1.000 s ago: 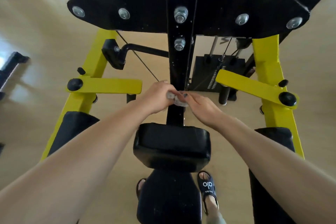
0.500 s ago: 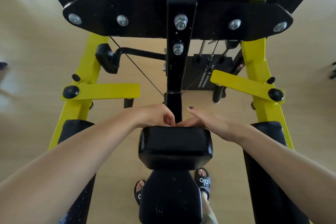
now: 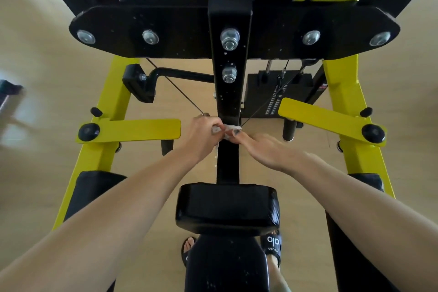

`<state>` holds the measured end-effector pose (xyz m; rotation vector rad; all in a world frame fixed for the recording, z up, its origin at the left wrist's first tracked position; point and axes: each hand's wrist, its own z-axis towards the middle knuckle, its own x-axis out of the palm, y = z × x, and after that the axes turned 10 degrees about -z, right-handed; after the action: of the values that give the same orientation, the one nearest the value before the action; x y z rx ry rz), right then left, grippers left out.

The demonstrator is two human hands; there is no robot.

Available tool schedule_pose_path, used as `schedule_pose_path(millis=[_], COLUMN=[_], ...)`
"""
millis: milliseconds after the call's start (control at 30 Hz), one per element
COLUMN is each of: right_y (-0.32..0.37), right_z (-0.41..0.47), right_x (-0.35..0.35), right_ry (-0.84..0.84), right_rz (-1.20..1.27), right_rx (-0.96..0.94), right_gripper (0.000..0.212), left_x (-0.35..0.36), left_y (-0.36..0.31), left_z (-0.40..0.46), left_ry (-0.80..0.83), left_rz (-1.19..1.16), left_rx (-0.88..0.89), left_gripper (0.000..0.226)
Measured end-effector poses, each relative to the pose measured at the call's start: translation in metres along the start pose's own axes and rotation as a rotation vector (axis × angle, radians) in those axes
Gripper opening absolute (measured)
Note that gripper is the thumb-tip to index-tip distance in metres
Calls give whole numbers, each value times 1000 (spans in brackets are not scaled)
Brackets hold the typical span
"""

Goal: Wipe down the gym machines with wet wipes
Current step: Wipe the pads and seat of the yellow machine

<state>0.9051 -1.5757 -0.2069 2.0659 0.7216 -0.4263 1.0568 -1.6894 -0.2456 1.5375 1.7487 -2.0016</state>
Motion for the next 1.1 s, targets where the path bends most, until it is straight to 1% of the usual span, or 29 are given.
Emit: schedule_pose_path(millis=[100, 167, 267, 367, 433, 500, 567, 600, 667, 733, 833, 900, 1000, 1100], right_y=[-8, -12, -7, 4, 15, 20, 13, 9, 2, 3, 10, 17, 29, 41], right_z=[6, 12, 19, 24, 25, 21, 12, 7, -2, -11, -16, -16, -14, -12], right_x=[8, 12, 15, 18, 18, 15, 7, 2, -8, -14, -18, -18, -17, -19], right_ry=[-59, -96, -141, -98, -67, -64, -136, -201, -318, -376, -394, -376, -376, -421], right_rz=[-58, -57, -40, 51, 107, 139, 211, 293, 498, 638, 652, 673, 818, 959], right_rx=[-105, -143, -148, -70, -62, -77, -19, 10, 0, -37, -63, -48, -60, -50], right_gripper=[49, 46, 46, 45, 46, 45, 42, 41, 37, 34, 38, 40, 38, 35], left_x=[3, 3, -3, -7, -8, -6, -11, -15, -23, -31, -43, -48, -50, -51], left_y=[1, -1, -6, -6, -8, -9, -18, -25, -40, -54, -66, -73, -81, -84], left_z=[-4, -4, -1, 1, -4, -10, -14, -16, -17, -19, -21, -23, -22, -23], left_ry=[-88, -100, -60, 3, 39, 4, -88, -128, -185, -234, -329, -354, -350, -248], left_rz=[-87, -146, -212, -244, -224, -316, -414, -422, -404, -411, -522, -640, -920, -1244], left_rx=[-64, -135, -278, -464, -558, -544, -451, -407, -312, -218, -170, -168, -288, -394], left_gripper=[5, 6, 7, 7, 12, 14, 12, 12, 14, 18, 18, 17, 20, 9])
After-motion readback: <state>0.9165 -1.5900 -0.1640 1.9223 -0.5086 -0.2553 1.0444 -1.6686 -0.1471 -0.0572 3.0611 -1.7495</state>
